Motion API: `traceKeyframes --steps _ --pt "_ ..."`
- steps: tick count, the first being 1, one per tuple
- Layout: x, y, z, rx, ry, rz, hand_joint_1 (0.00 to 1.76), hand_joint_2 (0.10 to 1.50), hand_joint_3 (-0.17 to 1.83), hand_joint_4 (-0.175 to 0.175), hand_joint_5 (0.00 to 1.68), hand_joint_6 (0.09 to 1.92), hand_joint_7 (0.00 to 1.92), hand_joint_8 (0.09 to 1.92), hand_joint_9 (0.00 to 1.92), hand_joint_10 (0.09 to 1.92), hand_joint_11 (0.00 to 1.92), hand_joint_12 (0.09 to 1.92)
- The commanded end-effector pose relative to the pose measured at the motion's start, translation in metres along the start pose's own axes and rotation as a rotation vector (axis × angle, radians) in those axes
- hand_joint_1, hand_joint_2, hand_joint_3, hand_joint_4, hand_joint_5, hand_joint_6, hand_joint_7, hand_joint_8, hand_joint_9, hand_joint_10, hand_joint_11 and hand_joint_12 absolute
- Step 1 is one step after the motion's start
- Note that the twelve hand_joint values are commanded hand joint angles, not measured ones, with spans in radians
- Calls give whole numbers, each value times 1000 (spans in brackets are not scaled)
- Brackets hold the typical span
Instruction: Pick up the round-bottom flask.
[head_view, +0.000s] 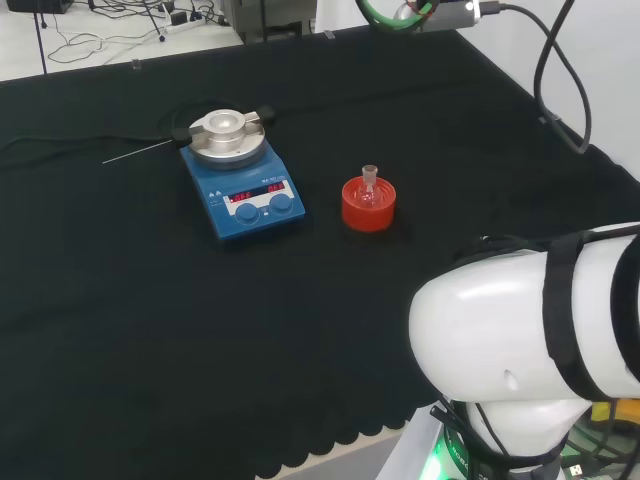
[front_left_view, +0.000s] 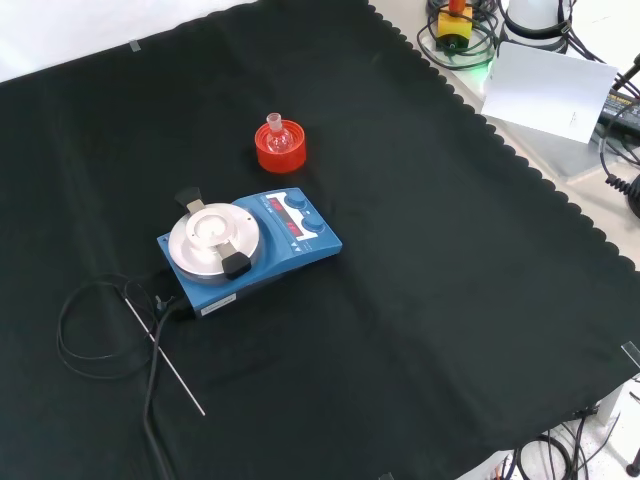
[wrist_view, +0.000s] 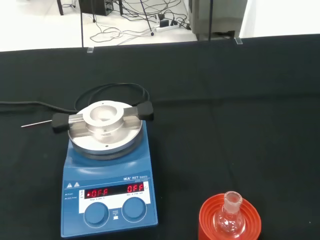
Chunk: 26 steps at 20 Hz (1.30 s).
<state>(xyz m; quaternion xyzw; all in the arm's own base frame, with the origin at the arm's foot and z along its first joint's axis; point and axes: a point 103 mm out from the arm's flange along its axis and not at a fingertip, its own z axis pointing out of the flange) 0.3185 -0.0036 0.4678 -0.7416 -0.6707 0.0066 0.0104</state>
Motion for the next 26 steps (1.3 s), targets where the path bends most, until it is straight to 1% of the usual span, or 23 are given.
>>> traceKeyframes --steps 1,5,8,10,14,18,20,22,26 --pt "-9 15 22 10 11 51 212 1223 357 -29 382 437 65 587 191 694 0 1317" --pt "-20 32 47 22 22 80 217 1222 353 -29 382 435 65 587 192 694 0 1316" --pt "-30 50 71 42 43 91 287 1198 333 -30 390 435 74 590 204 698 0 1316" --pt "-36 67 88 34 62 95 351 1171 318 -31 393 432 76 591 208 701 0 1319" --pt "-49 104 118 16 93 88 446 1133 303 -37 405 425 85 596 210 705 0 1320" --pt "-67 134 150 21 106 98 496 1108 298 -43 417 419 96 602 217 709 0 1319" --pt "-75 144 169 28 106 107 526 1086 295 -45 425 413 107 608 225 713 0 1320" --pt "-81 150 186 43 108 117 571 1034 333 -47 450 369 114 619 236 713 0 1325" --pt "-86 157 219 84 119 135 610 980 374 -49 473 330 121 627 247 715 0 1325"
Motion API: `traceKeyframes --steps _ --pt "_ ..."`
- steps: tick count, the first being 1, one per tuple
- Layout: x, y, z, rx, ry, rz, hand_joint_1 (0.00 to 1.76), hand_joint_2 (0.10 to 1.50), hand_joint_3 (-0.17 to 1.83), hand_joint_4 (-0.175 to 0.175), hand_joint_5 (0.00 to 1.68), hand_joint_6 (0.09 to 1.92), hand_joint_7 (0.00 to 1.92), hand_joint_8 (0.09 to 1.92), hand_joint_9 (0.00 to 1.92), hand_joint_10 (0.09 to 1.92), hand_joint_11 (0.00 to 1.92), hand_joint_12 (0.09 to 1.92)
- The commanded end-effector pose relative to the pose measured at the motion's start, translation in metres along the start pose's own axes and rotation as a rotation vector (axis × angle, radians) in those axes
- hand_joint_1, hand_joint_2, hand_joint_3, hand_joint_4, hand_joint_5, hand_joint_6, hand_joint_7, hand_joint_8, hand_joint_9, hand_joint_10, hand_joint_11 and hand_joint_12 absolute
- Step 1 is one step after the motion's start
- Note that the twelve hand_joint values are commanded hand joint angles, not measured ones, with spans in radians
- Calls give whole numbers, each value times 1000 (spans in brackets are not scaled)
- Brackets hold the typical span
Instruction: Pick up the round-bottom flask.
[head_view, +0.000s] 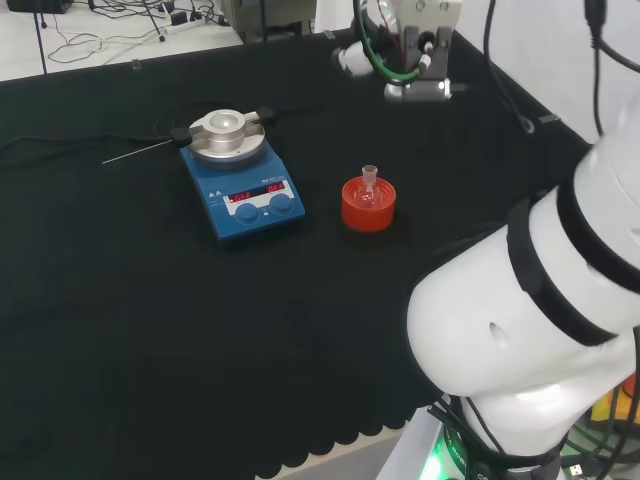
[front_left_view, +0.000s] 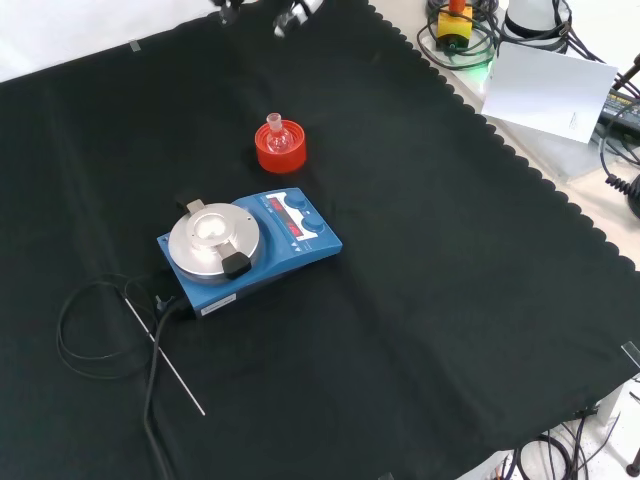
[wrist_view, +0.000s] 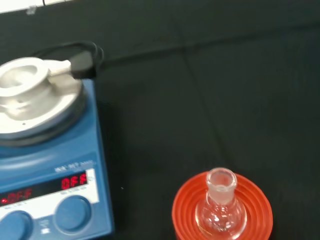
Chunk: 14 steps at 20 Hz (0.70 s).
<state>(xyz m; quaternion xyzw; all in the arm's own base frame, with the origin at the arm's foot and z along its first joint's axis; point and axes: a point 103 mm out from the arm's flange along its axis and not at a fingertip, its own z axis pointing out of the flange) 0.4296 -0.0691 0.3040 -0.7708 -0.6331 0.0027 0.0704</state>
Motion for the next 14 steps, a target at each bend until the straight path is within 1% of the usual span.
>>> traceKeyframes --steps 1,5,8,11,14 --pt "-34 45 58 7 35 43 620 963 389 -49 481 323 125 630 253 714 0 1328" --pt "-40 46 73 11 50 58 652 913 429 -50 507 311 137 638 273 714 0 1334" --pt "-45 43 84 10 62 69 720 867 463 -53 568 338 162 644 311 711 0 1331" --pt "-49 39 95 22 58 76 777 816 510 -54 588 371 184 644 347 697 0 1329" --pt "-52 36 109 49 75 84 814 775 555 -54 589 393 192 643 357 691 0 1327"
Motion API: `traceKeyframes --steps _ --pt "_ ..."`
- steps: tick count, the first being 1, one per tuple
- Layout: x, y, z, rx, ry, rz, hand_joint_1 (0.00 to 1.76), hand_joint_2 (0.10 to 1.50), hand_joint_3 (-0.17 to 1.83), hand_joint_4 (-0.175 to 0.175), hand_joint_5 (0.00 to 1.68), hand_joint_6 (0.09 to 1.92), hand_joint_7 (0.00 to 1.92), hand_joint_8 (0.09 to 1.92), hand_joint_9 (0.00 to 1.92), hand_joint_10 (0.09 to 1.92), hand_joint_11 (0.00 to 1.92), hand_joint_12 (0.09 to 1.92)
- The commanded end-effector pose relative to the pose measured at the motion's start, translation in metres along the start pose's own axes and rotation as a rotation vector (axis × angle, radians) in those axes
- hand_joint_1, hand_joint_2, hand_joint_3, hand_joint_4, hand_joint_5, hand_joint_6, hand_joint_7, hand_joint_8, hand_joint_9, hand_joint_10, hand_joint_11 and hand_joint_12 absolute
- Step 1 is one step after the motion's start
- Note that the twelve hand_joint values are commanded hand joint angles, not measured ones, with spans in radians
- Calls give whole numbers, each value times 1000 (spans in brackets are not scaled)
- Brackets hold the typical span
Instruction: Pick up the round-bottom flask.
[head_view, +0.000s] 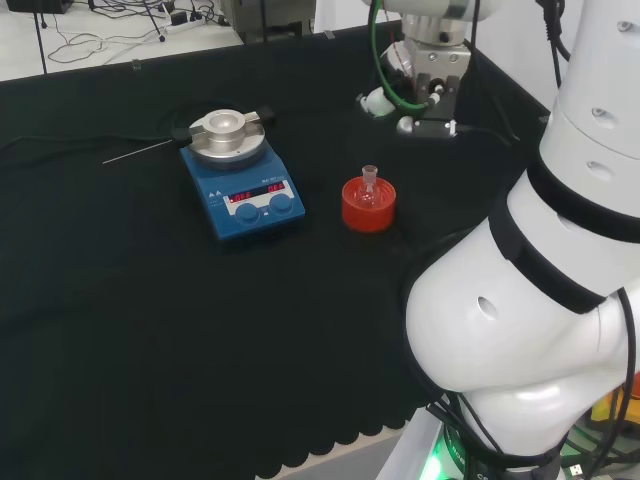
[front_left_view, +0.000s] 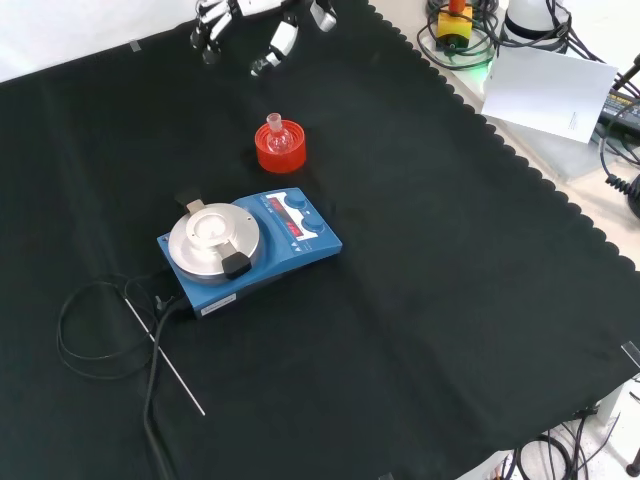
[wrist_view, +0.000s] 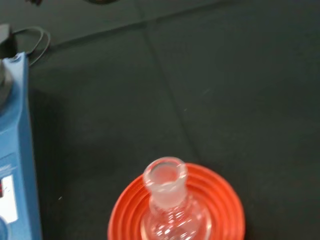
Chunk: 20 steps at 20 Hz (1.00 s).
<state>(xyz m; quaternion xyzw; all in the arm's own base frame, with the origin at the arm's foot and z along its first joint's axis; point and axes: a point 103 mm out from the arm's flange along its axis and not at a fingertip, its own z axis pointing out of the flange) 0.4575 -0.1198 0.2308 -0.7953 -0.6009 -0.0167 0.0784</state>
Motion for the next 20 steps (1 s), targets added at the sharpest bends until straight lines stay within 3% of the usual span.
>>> traceKeyframes --steps 1,9,20 --pt "-6 -11 50 76 33 11 827 758 574 -53 590 403 197 644 363 691 0 1332" --pt "-14 -18 76 114 51 8 857 706 628 -52 599 444 216 650 383 692 0 1355" --pt "-21 -34 86 93 57 -16 868 669 647 -49 595 470 224 656 397 693 0 1371"
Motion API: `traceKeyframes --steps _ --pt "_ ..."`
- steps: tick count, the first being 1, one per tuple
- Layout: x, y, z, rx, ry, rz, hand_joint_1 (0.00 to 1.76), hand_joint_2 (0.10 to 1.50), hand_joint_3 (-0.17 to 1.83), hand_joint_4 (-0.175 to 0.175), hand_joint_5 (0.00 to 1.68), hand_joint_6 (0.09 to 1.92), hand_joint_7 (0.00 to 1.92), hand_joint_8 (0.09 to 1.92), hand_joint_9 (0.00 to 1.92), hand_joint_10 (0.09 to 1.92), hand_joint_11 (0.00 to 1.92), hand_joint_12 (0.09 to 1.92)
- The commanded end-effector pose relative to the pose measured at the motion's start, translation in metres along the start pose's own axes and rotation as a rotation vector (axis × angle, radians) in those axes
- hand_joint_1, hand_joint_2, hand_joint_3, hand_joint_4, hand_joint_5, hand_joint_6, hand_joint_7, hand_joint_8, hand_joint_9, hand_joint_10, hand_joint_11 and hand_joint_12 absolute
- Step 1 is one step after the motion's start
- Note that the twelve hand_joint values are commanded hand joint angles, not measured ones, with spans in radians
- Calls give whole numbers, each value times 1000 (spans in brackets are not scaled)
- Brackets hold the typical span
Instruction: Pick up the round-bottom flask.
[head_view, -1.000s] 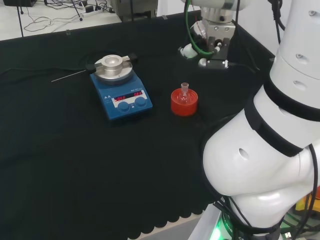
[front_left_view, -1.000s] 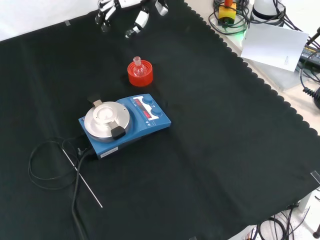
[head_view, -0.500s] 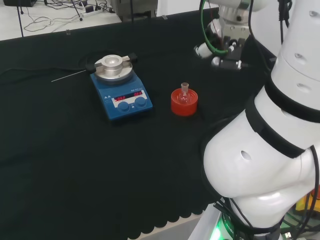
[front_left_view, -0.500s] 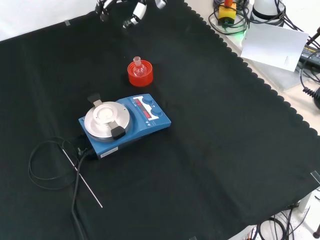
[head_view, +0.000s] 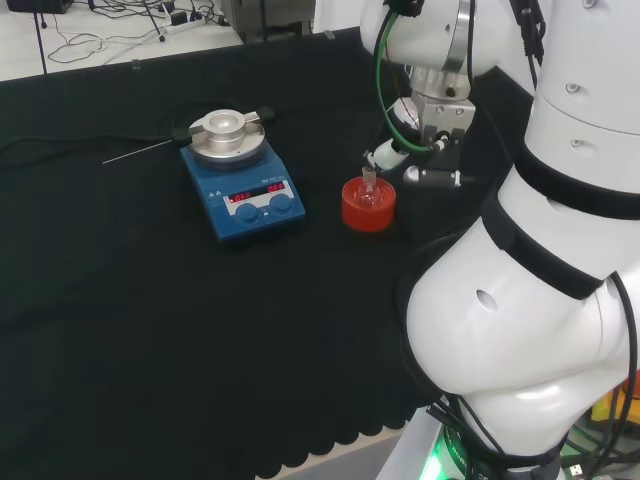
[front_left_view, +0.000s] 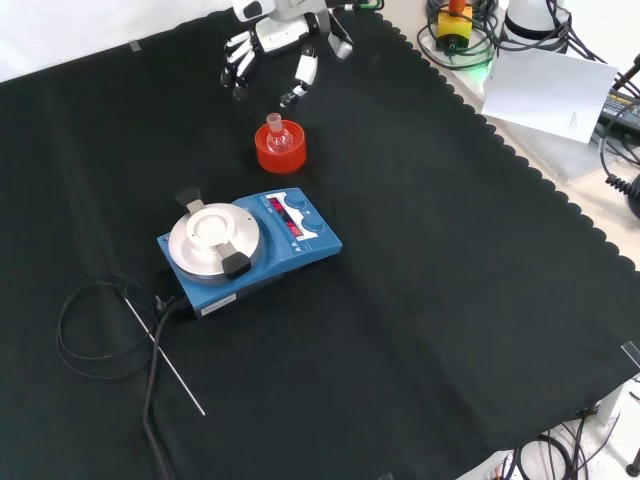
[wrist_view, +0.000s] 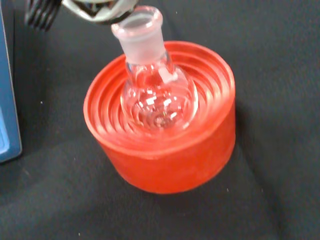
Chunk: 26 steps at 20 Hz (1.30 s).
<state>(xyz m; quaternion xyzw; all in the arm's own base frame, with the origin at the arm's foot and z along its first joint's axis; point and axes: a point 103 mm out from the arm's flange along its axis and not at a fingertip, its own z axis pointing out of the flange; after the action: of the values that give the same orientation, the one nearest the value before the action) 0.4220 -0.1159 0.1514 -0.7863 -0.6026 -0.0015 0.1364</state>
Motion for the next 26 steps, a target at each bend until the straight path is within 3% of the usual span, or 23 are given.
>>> traceKeyframes --steps 1,14,26 --pt "-6 -8 7 -20 13 -10 868 662 654 -49 592 476 225 657 399 691 0 1373" --pt "-9 -3 25 -20 18 -38 869 609 653 -46 562 483 234 662 411 691 0 1393" --pt "6 8 44 -89 11 -73 920 585 666 -49 628 570 231 665 417 685 0 1454"
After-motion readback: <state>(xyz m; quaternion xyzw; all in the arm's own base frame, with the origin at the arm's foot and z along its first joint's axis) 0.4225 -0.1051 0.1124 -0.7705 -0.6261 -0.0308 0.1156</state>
